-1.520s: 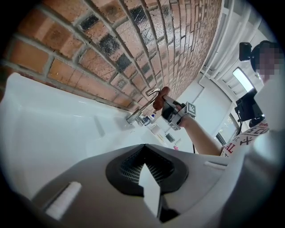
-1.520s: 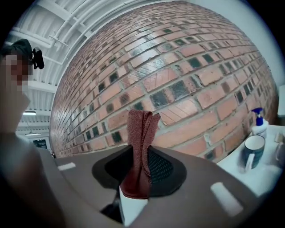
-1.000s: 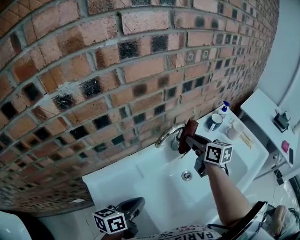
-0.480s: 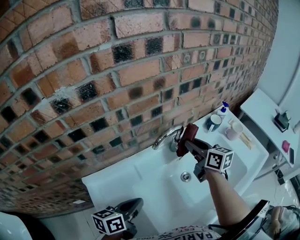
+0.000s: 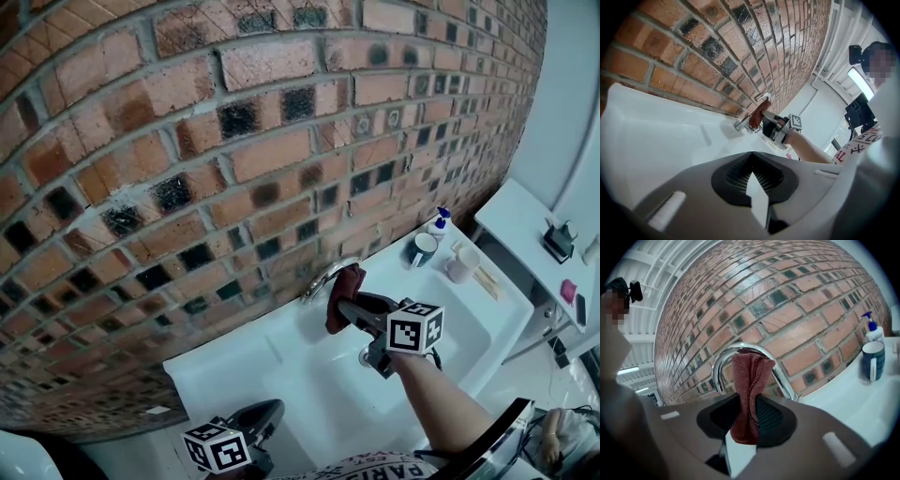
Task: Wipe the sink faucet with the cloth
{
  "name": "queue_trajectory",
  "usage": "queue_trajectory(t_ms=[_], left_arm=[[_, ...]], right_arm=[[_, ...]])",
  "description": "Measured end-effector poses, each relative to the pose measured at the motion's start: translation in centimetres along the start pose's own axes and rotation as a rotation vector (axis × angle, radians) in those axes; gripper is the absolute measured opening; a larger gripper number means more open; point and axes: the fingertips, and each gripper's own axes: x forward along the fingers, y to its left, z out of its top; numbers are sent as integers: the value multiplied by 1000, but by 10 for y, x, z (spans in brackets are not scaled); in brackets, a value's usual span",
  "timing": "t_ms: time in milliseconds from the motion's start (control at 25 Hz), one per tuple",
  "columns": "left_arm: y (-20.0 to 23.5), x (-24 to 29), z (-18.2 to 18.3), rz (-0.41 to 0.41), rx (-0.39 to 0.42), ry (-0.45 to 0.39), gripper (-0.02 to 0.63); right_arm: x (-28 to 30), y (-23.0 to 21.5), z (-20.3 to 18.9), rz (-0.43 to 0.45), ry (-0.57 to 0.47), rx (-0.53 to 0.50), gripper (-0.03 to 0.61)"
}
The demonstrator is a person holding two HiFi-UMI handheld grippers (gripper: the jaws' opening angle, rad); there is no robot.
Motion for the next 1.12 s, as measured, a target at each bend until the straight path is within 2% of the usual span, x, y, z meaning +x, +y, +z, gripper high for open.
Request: queue_trajectory(t_ms=[200, 520, 840, 1120], left_arm=[[9, -5, 1, 6, -16, -19, 5], [15, -4, 2, 0, -27, -27, 5], [17, -7, 6, 5, -19, -39, 5], [4, -9, 6, -10, -8, -48, 5]], right_arm=[[18, -15, -12, -112, 183, -212, 98], [29, -50, -20, -236, 300, -243, 98], [20, -50, -11, -226, 269, -170, 95], [7, -28, 17, -200, 209, -191, 94]])
